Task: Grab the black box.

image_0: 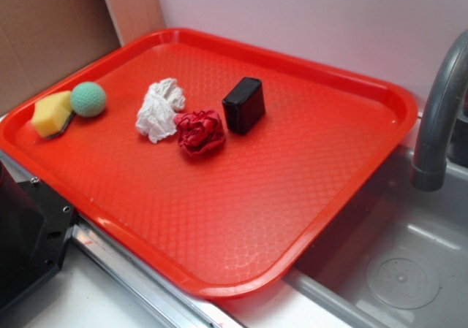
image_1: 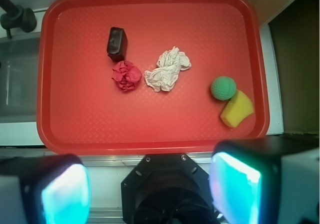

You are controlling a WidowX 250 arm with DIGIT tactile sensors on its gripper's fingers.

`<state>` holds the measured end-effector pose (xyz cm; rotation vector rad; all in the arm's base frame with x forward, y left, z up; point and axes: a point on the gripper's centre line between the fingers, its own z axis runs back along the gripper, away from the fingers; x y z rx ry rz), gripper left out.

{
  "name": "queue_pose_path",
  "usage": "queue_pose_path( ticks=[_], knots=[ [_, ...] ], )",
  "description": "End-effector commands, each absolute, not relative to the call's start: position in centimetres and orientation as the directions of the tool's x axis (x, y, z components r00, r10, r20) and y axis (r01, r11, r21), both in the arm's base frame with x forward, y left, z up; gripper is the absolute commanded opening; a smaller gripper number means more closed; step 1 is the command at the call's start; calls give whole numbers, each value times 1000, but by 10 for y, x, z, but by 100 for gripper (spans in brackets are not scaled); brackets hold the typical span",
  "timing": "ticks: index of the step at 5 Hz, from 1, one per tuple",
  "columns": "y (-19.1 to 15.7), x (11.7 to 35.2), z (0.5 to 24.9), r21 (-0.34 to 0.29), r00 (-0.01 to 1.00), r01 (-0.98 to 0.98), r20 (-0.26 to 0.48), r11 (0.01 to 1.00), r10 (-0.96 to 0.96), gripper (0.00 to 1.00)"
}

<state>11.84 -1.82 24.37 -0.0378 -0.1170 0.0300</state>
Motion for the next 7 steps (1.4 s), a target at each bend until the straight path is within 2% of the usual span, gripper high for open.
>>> queue_pose_path(
  ticks=[1,2,3,4,6,7],
  knots=[
    [-18,118,244,-39,993,-28,116,999,32,100],
    [-27,168,228,-104,939,-156,294,982,180,100],
    [-26,220,209,-155,884,-312,316,937,346,100],
    [-20,243,181,-195,879,-352,268,915,395,100],
    [-20,243,181,-195,879,-352,268,915,395,100],
    [-23,259,130,-126,919,-351,143,928,367,100]
  ],
)
